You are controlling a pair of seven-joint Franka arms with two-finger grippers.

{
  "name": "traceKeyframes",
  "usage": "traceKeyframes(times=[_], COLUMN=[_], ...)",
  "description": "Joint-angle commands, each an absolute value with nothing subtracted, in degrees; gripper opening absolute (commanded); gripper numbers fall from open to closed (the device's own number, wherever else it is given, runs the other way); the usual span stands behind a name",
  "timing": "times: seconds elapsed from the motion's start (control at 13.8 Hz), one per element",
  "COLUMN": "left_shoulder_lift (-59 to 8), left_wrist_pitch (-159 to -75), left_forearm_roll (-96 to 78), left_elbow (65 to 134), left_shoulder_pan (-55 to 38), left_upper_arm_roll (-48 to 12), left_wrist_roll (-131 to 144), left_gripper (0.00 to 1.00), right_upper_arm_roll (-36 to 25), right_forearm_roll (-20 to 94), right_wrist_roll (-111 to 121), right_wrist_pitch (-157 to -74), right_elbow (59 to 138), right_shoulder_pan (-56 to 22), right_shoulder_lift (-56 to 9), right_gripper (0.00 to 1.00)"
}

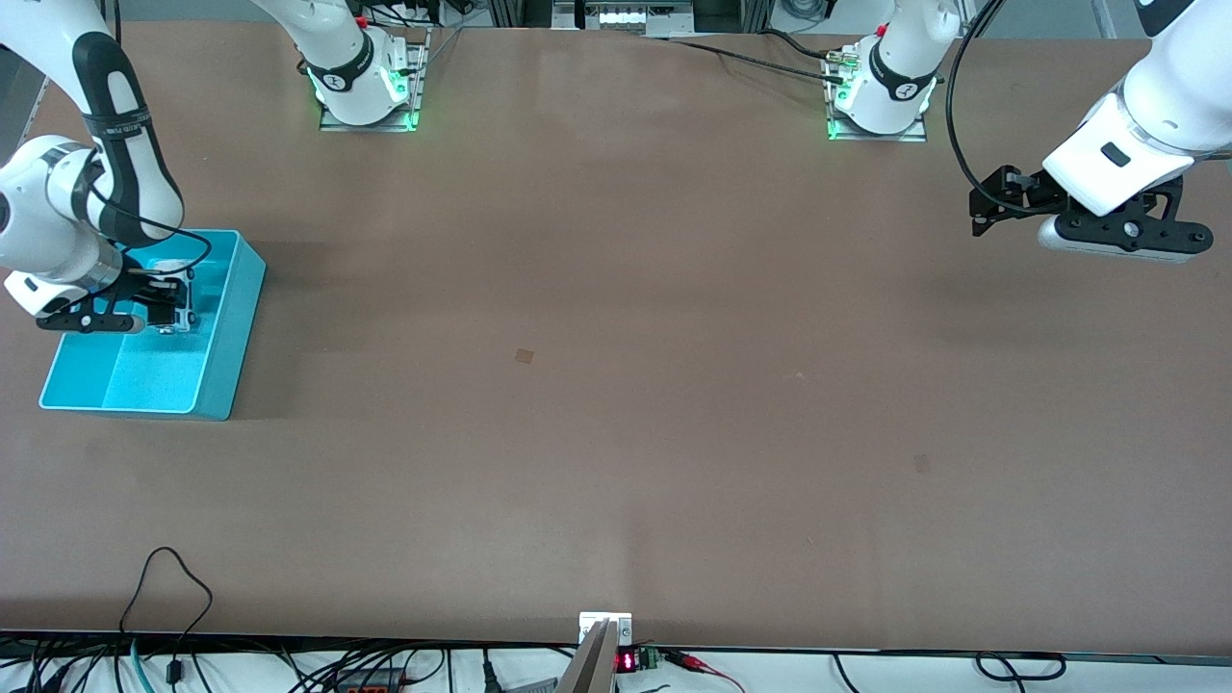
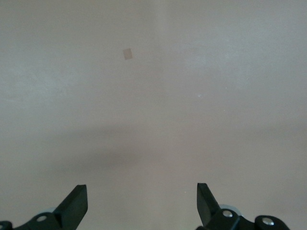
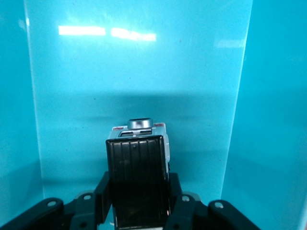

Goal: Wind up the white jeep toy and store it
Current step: 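Carry the jeep with the right gripper over the cyan bin, then lower the jeep into the bin and open the right gripper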

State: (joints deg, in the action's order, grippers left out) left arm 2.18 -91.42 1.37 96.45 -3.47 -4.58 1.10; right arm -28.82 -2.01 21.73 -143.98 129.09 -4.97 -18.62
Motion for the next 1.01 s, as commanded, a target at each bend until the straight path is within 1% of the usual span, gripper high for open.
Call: traceKeyframes(times=[0.0, 0.07, 0.22, 0.29, 0.43, 0.58, 0.72, 0.8, 0.87, 0.94], left_shoulder_lift=[1.58, 1.58, 1.58, 1.58, 1.58, 1.58, 1.67, 1.67, 1.67, 1.67], left_wrist_pitch=[-90.26, -90.35, -90.44, -90.53, -90.44, -90.35, -90.35, -90.26, -90.18, -90.18], left_forearm_roll=[1.76, 1.76, 1.85, 1.85, 1.85, 1.85, 1.84, 1.76, 1.76, 1.76], left_elbow=[94.83, 94.83, 94.83, 94.83, 94.83, 94.83, 94.92, 94.92, 94.92, 94.83], left_shoulder_pan=[-3.34, -3.43, -3.52, -3.52, -3.6, -3.52, -3.08, -3.08, -2.99, -3.08], left_upper_arm_roll=[-4.92, -4.92, -5.01, -5.01, -6.06, -6.42, -6.24, -6.24, -6.24, -6.24], left_wrist_roll=[1.76, 1.76, 1.76, 1.76, 1.76, 1.76, 1.76, 1.76, 1.76, 1.76], left_gripper=[1.0, 1.0, 1.0, 1.0, 1.0, 1.0, 1.0, 1.0, 1.0, 1.0], right_upper_arm_roll=[-28.48, -28.48, -28.48, -28.39, -28.3, -28.13, -28.04, -27.95, -27.95, -27.95], right_forearm_roll=[-1.94, -1.93, -1.93, -1.85, -1.85, -1.85, -1.93, -1.93, -1.93, -2.02], right_wrist_roll=[20.57, 20.57, 20.48, 20.57, 20.57, 20.65, 20.92, 21.0, 21.18, 21.53], right_wrist_pitch=[-145.28, -145.28, -145.11, -145.11, -144.84, -144.58, -144.23, -142.58, -140.21, -136.18], right_elbow=[129.81, 129.81, 129.81, 129.81, 129.81, 129.55, 128.94, 127.89, 126.23, 123.86], right_shoulder_pan=[-4.31, -4.22, -4.22, -4.22, -4.22, -4.92, -5.71, -6.23, -6.68, -7.38], right_shoulder_lift=[-18.54, -18.63, -18.98, -19.07, -19.07, -18.99, -18.11, -17.67, -17.14, -16.7], right_gripper=[0.0, 0.0, 0.2, 0.36, 0.55, 1.0, 1.0, 1.0, 1.0, 1.0])
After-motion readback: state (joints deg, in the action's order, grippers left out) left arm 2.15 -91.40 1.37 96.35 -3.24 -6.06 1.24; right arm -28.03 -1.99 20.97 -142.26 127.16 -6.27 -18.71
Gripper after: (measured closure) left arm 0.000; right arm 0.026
